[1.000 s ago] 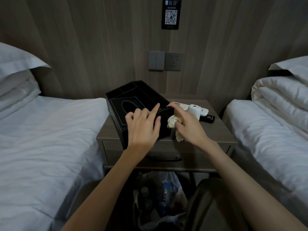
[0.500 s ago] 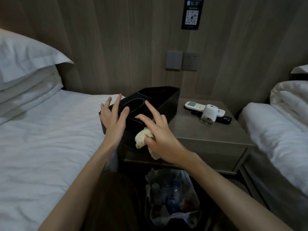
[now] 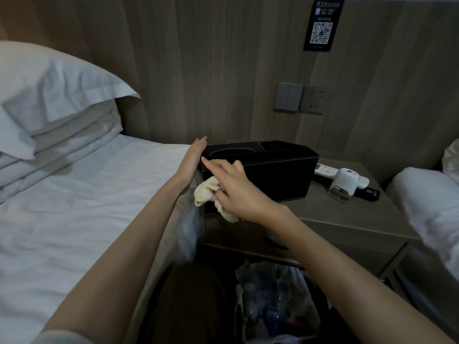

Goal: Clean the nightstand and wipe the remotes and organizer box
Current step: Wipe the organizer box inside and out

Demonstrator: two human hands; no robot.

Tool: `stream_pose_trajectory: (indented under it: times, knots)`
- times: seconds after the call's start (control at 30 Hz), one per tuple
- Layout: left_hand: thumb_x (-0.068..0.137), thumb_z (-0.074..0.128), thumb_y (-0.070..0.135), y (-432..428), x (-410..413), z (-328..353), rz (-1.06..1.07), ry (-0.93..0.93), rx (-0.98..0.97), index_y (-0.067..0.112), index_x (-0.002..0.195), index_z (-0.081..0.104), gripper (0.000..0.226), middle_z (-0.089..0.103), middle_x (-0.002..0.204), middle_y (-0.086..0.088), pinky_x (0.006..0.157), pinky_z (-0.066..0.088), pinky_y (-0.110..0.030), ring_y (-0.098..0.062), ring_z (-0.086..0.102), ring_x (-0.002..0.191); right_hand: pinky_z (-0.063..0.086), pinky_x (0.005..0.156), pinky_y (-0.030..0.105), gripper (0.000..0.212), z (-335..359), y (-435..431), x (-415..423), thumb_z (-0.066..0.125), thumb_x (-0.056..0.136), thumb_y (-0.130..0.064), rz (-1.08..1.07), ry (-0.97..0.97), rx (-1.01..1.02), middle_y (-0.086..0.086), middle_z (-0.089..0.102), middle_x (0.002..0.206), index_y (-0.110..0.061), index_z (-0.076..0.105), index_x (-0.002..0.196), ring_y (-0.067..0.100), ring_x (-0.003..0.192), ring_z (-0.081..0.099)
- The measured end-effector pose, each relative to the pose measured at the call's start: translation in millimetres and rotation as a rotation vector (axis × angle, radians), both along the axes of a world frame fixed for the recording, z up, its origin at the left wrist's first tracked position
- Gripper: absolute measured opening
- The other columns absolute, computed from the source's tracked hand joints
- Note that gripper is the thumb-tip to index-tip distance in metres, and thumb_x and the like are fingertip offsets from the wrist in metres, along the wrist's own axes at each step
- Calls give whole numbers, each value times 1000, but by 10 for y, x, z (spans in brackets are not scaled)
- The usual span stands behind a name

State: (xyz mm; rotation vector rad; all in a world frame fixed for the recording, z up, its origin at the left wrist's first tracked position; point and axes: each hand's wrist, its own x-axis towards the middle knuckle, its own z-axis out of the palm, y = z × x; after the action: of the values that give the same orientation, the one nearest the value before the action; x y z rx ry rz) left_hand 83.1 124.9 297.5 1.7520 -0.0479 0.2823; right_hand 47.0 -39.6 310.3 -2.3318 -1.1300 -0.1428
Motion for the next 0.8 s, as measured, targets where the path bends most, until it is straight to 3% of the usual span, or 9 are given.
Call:
stream_pose_trajectory:
  times: [0.13, 0.2, 0.3, 0.4, 0.63, 0.8]
  knots:
    - [83, 56, 58, 58, -67, 30, 16, 56, -86, 27, 132, 59, 58, 37, 153, 3, 119, 23, -37, -10, 34, 140, 16, 105, 10, 67, -3, -67, 78, 51, 89, -1, 41, -20, 62, -1, 27, 154, -18, 30, 150, 12, 129, 29]
    - [78, 59, 60, 38, -144, 48, 4, 38, -140, 28, 127, 63, 58, 43, 150, 3, 118, 26, -37, -8, 38, 138, 16, 103, 1, 58, 8, -139, 72, 56, 86, -2, 24, -60, 171, 0, 35, 148, -16, 45, 141, 2, 131, 31]
    - [93, 57, 30, -12, -242, 40, 10, -34, -135, 24, 126, 64, 33, 42, 149, 5, 117, 29, -38, -8, 37, 138, 34, 98, 13, 38, 9, -220, 2, 63, 80, 0, -42, -267, 340, 3, 51, 123, -10, 62, 117, 11, 116, 48]
    - [96, 55, 20, -45, -323, -37, 36, -88, -139, 27, 118, 65, 26, 44, 147, 6, 115, 33, -40, -10, 40, 136, 35, 92, 14, 31, -52, -196, -9, 69, 76, 1, -62, -476, 353, 7, 59, 111, -5, 66, 106, 20, 103, 49]
    - [101, 42, 20, -89, -352, -91, 49, -122, -59, 32, 112, 62, 26, 40, 144, 13, 115, 32, -42, -1, 37, 134, 53, 79, 40, 45, -342, -56, 121, 68, 74, -8, -69, -587, 223, 7, 56, 122, -10, 65, 119, 26, 106, 51]
    - [102, 40, 19, -88, -356, -108, 42, -147, -17, 25, 120, 60, 27, 37, 149, 8, 111, 27, -23, 2, 32, 134, 54, 72, 42, 47, -554, -66, 202, 70, 73, -8, -65, -653, 210, 5, 43, 118, -15, 66, 120, 27, 104, 48]
